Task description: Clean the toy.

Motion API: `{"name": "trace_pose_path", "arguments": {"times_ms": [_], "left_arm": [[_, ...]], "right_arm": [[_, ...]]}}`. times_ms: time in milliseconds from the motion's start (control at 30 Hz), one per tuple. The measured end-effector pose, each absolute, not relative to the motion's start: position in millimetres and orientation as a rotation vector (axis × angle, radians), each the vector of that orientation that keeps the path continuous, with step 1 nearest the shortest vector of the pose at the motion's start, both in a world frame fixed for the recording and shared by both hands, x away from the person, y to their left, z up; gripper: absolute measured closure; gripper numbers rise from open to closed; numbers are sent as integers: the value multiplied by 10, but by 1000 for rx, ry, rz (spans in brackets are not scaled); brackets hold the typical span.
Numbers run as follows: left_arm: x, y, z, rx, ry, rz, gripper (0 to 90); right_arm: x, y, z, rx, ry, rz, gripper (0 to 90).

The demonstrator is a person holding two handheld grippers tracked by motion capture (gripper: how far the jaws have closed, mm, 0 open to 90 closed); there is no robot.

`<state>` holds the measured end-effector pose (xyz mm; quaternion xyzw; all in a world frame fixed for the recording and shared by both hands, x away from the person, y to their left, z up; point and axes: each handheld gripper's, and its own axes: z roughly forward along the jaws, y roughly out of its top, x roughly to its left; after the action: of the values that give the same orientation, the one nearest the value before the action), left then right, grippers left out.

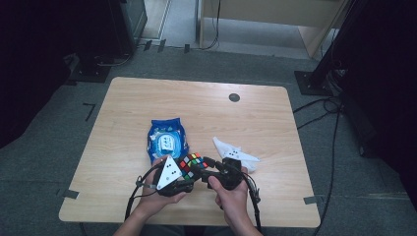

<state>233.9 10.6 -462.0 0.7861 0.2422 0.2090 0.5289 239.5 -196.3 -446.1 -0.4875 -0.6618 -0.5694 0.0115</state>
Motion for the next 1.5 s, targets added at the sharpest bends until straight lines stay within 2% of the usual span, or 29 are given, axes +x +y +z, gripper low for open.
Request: {"name": "trace_pose_path", "arguments": {"times_ms": [300,467,600,667,767,967,1100,1267,1500], "left_arm": [[2352,113,-4613,1878,596,499,340],[2482,273,-4599,1836,709,435,340],[2571,436,-4558,1770,785,392,340],[2582,476,-4533,1742,806,380,340],[2580,484,-4505,1727,816,375,340],[2553,416,-4495,1724,822,361,341],[2546,369,-4511,1728,827,335,340],[2569,365,-4518,1720,837,290,340],[2584,357,-4540,1743,845,279,340]], "right_arm": [[2331,-1855,-4368,-1444,-2374,-1780,333],[2372,-2065,-4333,-1406,-2154,-1953,316],[2365,-2184,-4446,-1463,-2154,-2000,344],[2356,-2138,-4561,-1462,-2243,-1943,338],[2342,-1966,-4706,-1402,-2332,-1873,279],[2291,-1643,-4736,-1340,-2360,-1889,221],[2278,-1584,-4732,-1366,-2344,-1922,234],[2282,-1607,-4734,-1380,-2316,-1944,323],[2287,-1606,-4752,-1320,-2500,-1928,329]]}}
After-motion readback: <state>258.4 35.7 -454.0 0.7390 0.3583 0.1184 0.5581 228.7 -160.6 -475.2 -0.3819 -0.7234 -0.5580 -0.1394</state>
